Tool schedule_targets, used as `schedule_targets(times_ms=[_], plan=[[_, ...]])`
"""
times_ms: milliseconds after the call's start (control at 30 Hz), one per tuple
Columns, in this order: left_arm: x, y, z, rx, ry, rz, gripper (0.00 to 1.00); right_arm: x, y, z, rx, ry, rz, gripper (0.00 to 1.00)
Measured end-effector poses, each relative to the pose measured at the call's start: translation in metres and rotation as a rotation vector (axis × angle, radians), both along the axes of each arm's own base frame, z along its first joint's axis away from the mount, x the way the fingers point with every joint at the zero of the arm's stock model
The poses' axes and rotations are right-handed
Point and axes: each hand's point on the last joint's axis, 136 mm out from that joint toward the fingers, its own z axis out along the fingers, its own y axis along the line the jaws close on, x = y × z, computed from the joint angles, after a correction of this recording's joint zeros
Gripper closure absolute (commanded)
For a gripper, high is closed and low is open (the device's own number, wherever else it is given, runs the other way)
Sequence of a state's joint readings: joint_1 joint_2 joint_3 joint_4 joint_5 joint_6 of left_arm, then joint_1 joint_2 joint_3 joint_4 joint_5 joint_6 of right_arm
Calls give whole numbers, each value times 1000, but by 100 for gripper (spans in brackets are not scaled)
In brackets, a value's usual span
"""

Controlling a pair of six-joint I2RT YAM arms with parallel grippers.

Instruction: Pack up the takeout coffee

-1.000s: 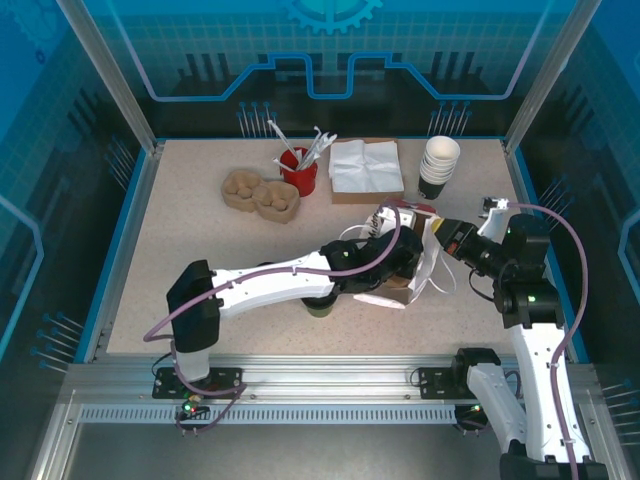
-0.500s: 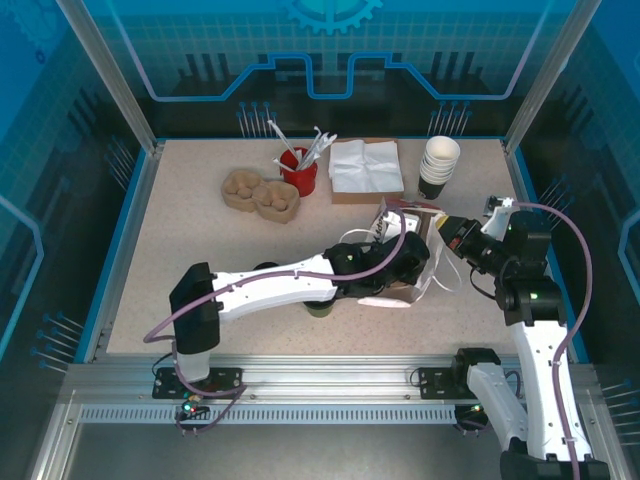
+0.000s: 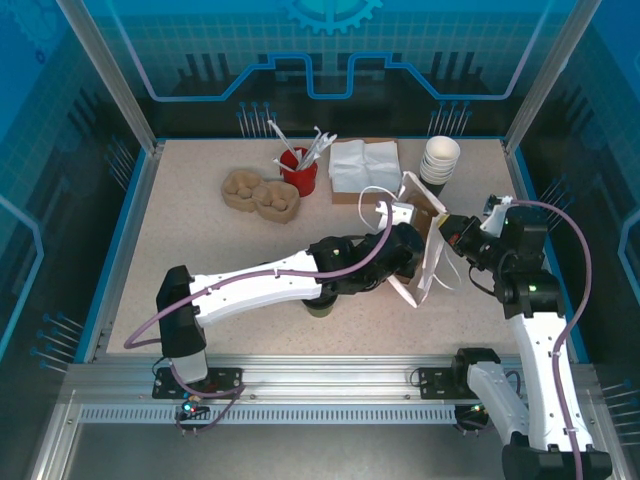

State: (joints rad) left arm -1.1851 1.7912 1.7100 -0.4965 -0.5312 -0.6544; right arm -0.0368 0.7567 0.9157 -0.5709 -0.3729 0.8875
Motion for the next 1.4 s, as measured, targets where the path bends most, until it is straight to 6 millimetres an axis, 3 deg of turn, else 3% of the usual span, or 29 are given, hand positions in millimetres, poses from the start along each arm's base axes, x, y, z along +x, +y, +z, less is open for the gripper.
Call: schedule_targets(times_ms=[367, 700, 900, 1400], plan=[[10, -13, 12, 11, 0, -29, 73, -2, 2, 9, 10, 13, 2, 100], [20, -9, -36, 125, 97, -15, 76, -4, 5, 12, 20, 31, 8, 100], [23, -6, -52, 165, 129, 4, 77, -4, 5, 11, 33, 47, 2, 100], [11, -16, -32, 144, 103, -20, 79, 1, 7, 7, 60, 84, -6, 100]])
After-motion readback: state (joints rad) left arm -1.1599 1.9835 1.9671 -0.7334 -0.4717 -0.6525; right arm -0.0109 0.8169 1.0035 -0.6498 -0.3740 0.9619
